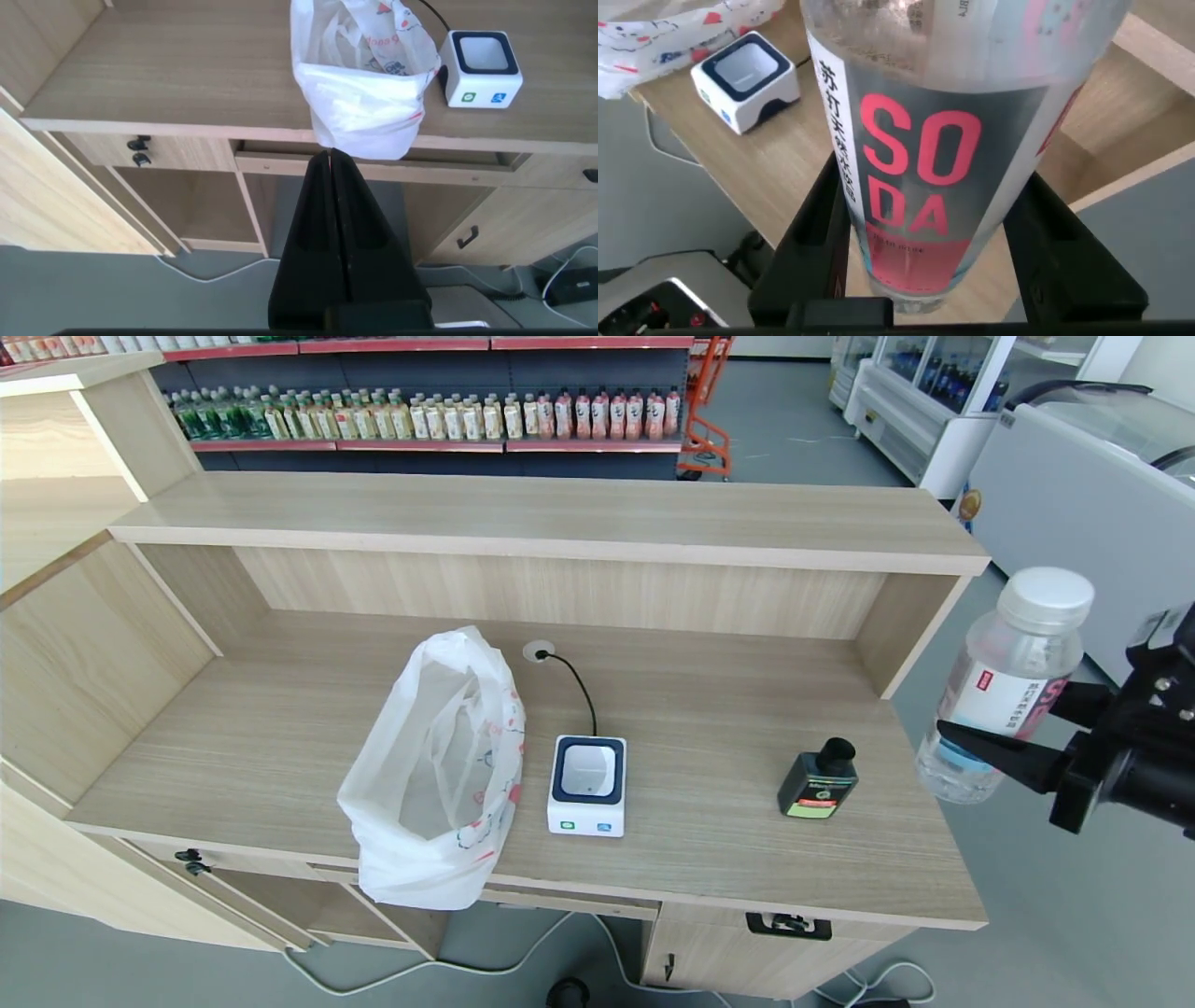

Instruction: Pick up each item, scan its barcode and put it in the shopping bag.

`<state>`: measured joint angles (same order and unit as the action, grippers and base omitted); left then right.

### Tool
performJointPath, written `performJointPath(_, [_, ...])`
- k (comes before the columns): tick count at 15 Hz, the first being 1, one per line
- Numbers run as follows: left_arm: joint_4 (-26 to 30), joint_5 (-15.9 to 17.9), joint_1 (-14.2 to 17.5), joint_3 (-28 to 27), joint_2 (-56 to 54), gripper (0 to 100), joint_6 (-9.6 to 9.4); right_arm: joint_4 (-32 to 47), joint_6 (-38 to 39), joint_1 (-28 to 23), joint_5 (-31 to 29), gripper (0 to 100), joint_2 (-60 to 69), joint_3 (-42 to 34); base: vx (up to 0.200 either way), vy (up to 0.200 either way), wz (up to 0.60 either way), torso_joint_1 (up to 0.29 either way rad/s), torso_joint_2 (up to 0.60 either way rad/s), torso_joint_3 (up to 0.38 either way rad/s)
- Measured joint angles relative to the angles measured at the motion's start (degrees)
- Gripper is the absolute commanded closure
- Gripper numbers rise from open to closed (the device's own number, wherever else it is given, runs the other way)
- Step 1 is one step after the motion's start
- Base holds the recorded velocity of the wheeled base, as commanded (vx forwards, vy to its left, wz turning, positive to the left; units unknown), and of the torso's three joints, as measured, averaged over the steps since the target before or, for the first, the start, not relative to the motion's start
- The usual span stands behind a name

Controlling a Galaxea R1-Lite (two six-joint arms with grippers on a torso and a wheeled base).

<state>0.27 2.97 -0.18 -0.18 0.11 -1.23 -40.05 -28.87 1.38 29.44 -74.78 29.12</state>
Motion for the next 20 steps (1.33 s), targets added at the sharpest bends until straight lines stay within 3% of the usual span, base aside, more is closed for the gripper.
performJointPath(5, [0.0, 0.0, 0.0, 0.0, 0.0, 100, 0.0, -6.27, -9.07, 0.11, -5.77, 100, -5.6, 0.95, 0.0, 0.0, 0.0, 0.0, 0.0, 0.0])
performJointPath(12, [0.0, 0.0, 0.0, 0.0, 0.0, 100, 0.01, -7.83, -11.8, 2.12, -6.89, 100, -7.22, 1.22, 0.0, 0.0, 0.0, 0.0, 0.0, 0.0])
performJointPath(20, [0.0, 0.0, -0.02, 0.0, 0.0, 100, 0.0, -7.8, -11.53, 4.05, -6.16, 100, -7.72, 2.49, 0.0, 0.2, 0.0, 0.004, 0.0, 0.004])
